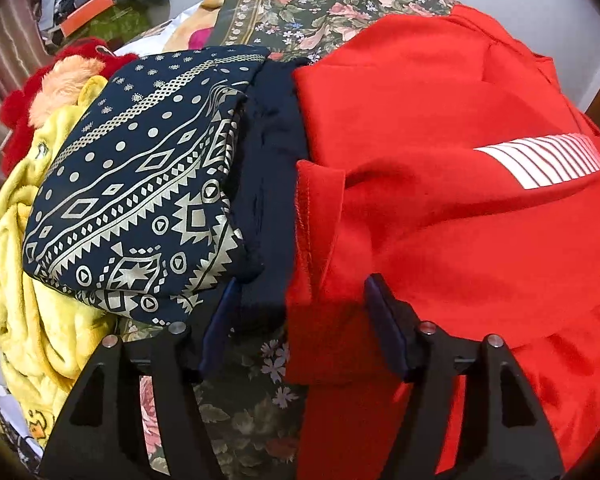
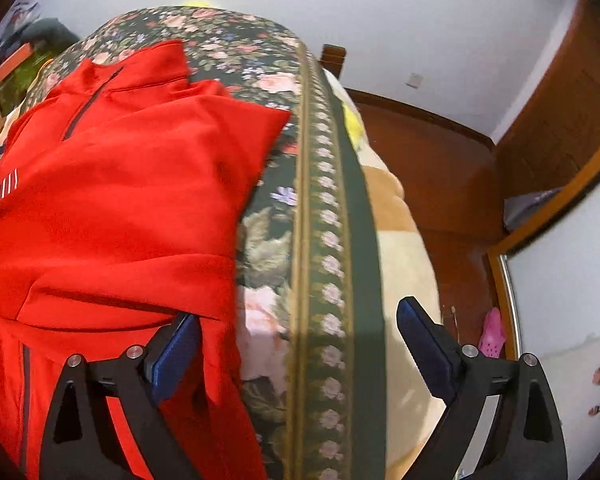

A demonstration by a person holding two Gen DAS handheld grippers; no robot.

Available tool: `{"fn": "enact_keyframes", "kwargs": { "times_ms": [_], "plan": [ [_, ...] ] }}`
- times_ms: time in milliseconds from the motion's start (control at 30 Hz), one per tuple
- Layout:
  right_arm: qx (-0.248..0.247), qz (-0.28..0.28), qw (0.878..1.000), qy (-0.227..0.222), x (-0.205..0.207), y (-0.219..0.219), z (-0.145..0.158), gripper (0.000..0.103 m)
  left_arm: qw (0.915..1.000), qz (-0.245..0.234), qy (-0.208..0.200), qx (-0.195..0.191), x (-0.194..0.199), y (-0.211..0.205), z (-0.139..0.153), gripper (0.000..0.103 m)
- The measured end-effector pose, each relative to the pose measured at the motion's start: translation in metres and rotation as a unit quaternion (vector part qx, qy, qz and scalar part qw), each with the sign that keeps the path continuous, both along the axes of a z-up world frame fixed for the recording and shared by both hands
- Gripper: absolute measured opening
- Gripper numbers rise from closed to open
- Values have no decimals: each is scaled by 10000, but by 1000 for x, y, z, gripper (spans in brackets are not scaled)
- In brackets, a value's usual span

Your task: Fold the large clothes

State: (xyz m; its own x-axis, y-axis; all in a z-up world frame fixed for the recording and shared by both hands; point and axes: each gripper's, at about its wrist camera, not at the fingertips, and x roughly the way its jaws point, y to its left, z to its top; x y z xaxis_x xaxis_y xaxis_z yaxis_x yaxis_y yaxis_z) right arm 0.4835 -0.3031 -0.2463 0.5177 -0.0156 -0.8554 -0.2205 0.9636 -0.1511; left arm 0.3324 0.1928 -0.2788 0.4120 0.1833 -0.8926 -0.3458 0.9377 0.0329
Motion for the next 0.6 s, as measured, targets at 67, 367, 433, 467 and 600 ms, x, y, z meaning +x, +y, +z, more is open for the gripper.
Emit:
{"fn": "enact_keyframes", "kwargs": {
  "times_ms": [67,367,433,467,600],
  "plan": [
    [-8,-91,10000,-13,-4,-5,0,94,9997,-60,35,249,1,-6,-2,70],
    [472,-300,9976,403,-29,-55,27,94,9995,-125,207,212,0,-1,0,71],
    [654,-304,9969,310,-36,-64,44,94,9995,-175,246,88,-5,2,7,71],
    [779,-285,9962,265,-39,-66,54,94,9994,-238,262,38,-9,2,11,71],
    [1034,-113,9946,1,-44,-59,87,94,9986,-491,70,182,-17,1,43,71]
  ]
}}
